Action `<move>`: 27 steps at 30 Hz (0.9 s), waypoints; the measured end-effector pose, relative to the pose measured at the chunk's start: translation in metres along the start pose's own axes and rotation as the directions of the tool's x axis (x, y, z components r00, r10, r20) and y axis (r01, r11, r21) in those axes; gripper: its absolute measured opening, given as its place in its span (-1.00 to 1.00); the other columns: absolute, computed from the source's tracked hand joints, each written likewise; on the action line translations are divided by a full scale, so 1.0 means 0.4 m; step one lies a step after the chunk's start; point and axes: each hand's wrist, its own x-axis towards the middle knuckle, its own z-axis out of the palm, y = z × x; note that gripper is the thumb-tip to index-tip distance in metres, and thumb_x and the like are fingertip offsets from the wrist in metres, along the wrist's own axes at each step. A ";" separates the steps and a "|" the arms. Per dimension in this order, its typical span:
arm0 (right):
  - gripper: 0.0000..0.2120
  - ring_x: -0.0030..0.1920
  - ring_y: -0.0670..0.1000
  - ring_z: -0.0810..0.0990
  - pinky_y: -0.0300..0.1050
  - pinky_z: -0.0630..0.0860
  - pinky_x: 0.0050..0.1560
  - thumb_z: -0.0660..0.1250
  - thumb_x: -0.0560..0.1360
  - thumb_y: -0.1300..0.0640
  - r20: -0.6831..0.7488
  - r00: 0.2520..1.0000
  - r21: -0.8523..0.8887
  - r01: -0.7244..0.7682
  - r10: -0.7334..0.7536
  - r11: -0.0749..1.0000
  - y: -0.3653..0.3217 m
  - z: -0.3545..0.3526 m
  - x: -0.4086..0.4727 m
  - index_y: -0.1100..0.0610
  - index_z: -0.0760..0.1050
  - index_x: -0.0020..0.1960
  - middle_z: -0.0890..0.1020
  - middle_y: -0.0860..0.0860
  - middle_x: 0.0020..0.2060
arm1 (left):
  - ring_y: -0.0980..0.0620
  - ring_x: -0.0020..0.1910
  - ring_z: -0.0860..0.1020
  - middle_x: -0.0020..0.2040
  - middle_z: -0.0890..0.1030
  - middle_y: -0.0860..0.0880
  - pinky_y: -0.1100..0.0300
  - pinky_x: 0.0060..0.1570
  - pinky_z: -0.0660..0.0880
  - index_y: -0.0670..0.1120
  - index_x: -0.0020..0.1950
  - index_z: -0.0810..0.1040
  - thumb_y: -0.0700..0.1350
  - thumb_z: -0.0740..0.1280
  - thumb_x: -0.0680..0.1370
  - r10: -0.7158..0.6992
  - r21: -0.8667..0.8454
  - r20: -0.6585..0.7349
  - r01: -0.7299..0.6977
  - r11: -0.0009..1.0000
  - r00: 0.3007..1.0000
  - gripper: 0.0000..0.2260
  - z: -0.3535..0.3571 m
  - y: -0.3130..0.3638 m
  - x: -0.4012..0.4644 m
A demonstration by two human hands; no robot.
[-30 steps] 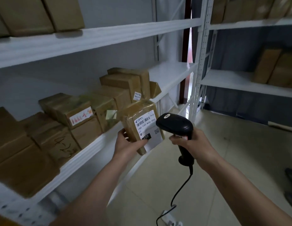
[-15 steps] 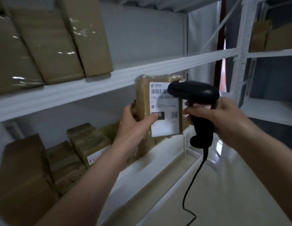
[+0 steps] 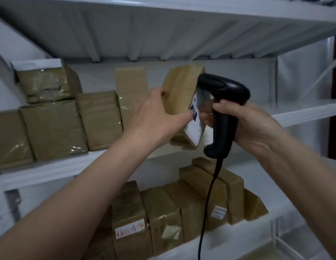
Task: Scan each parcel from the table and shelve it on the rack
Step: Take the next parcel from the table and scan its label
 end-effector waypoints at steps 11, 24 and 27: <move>-0.88 -0.19 0.16 0.65 -0.07 0.65 -0.20 0.31 0.49 0.37 0.174 0.941 0.082 -0.306 0.289 0.948 0.011 -0.043 0.236 0.31 0.48 0.03 0.61 0.29 -0.08 | -0.12 0.04 0.53 0.14 0.59 -0.13 0.11 -0.17 0.27 -0.08 0.24 0.49 0.24 0.06 0.59 -0.040 0.808 -0.126 0.126 0.576 0.991 -0.52 0.102 0.131 0.225; -0.92 -0.21 0.08 0.69 -0.06 0.62 -0.18 0.39 0.44 0.35 0.199 0.888 0.019 -0.426 0.414 0.905 0.060 -0.181 0.297 0.30 0.56 -0.07 0.71 0.18 -0.20 | -0.08 0.41 0.31 0.41 0.35 -0.07 -0.02 0.50 0.12 -0.06 0.52 0.14 0.26 0.44 0.39 0.053 0.744 0.098 -0.109 0.660 0.994 -0.15 0.159 0.102 0.190; -0.96 -0.22 0.07 0.68 -0.04 0.61 -0.12 0.39 0.44 0.36 0.198 0.885 0.021 -0.433 0.421 0.901 0.058 -0.189 0.309 0.29 0.56 -0.12 0.71 0.17 -0.22 | -0.08 0.45 0.22 0.47 0.26 -0.06 0.02 0.48 0.08 -0.04 0.56 0.05 0.18 0.59 0.24 -0.056 0.796 0.190 -0.121 0.593 0.980 0.07 0.136 0.095 0.197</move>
